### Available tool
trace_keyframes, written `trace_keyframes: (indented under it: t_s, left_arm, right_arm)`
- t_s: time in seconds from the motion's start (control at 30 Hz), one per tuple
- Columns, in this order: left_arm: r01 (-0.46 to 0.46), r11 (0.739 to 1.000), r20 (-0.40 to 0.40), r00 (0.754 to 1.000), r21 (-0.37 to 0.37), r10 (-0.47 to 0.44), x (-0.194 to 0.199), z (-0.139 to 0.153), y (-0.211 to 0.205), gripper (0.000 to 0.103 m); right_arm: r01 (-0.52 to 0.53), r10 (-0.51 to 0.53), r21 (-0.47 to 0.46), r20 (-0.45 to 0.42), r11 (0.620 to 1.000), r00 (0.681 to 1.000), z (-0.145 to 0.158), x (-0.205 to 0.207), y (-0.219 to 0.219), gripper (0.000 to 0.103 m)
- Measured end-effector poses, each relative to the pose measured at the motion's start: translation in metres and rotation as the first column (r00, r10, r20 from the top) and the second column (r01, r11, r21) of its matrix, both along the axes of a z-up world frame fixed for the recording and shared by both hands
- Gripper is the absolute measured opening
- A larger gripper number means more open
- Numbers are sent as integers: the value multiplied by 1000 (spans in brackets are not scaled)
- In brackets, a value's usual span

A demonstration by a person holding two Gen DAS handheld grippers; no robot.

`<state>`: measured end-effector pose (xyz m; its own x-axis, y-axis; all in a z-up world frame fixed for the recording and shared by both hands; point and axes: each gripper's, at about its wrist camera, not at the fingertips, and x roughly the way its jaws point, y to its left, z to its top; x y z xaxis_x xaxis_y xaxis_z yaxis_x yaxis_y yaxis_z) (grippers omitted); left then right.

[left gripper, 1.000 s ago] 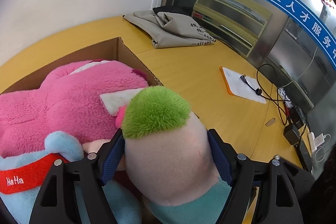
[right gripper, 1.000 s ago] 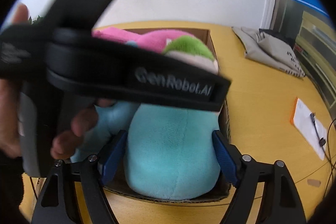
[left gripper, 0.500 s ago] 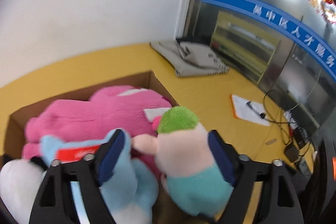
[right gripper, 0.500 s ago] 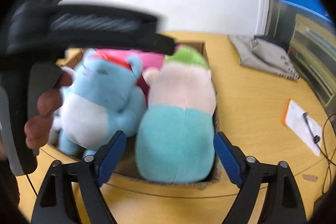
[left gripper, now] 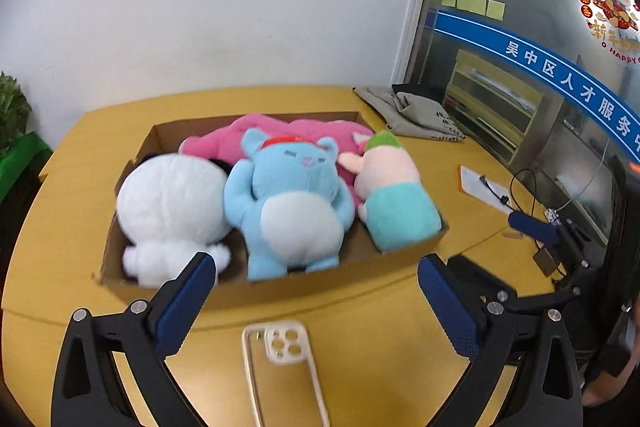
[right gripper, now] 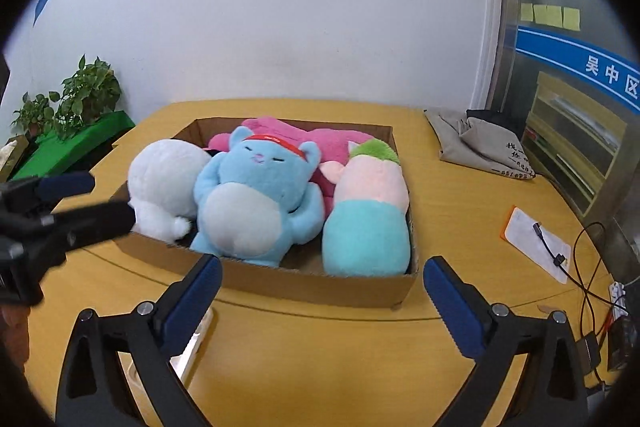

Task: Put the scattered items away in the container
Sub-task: 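Move both grippers to the white phone case and close on its rim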

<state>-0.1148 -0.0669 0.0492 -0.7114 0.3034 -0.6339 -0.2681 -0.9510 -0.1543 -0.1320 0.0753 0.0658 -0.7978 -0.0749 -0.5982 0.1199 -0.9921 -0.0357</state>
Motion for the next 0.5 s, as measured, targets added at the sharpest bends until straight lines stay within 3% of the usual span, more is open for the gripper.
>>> trace_keyframes:
  t_s: [0.23, 0.5]
  left_arm:
    - [-66, 997, -18, 998, 37, 67, 39, 3, -22, 103]
    - [-70, 996, -14, 997, 50, 71, 56, 0, -27, 103]
  right_arm:
    - [2, -1, 30, -30, 1000, 1000, 9, 29, -14, 101]
    - [0, 1, 33, -26, 999, 1000, 7, 38, -20, 101]
